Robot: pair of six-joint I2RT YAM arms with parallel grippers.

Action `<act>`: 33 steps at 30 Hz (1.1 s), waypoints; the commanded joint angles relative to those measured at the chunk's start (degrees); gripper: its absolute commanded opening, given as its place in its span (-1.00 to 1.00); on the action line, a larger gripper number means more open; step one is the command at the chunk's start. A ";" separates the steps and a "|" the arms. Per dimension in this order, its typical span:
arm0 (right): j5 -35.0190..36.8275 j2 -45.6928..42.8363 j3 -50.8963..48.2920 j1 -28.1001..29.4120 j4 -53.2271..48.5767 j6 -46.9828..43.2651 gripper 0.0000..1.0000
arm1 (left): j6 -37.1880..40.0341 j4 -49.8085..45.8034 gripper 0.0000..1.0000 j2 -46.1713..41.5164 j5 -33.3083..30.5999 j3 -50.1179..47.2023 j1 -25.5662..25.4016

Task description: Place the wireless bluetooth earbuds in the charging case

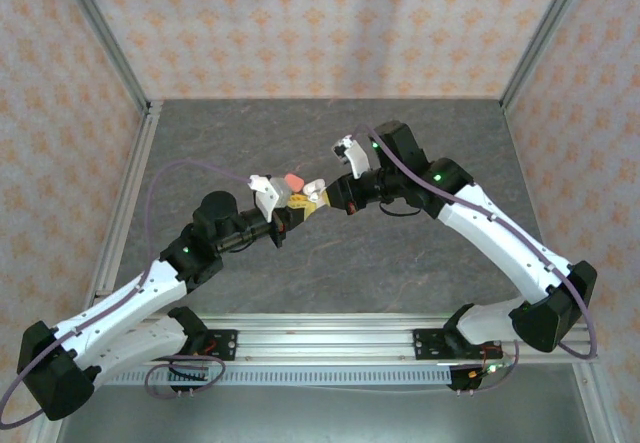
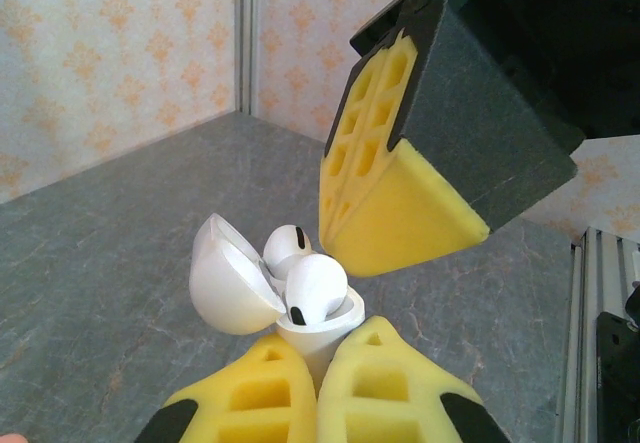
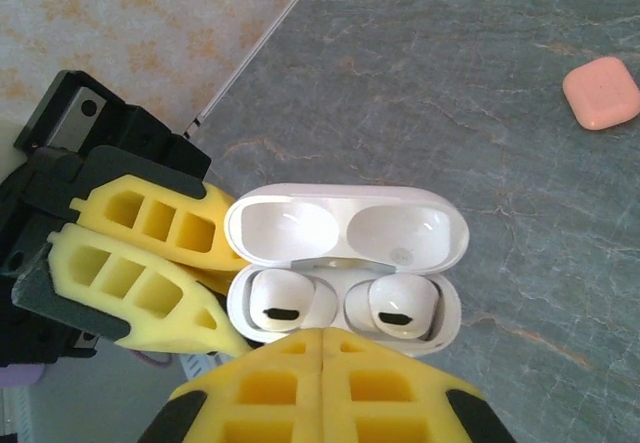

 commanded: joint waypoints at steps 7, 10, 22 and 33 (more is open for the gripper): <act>6.27 -3.43 6.44 -3.11 -5.08 4.12 -0.86 | 3.47 1.80 -1.00 -0.77 3.47 0.30 0.36; 5.30 -0.78 8.73 -6.29 -5.45 7.09 -0.59 | 4.61 1.01 -1.00 -0.72 5.75 0.98 0.36; -11.57 14.86 18.01 -8.35 -10.15 8.36 -0.82 | 10.79 -2.58 -1.00 2.61 9.74 5.49 0.45; -18.35 3.64 7.53 -7.83 -9.81 4.42 -0.96 | 5.16 3.91 -1.00 8.02 5.27 5.04 3.37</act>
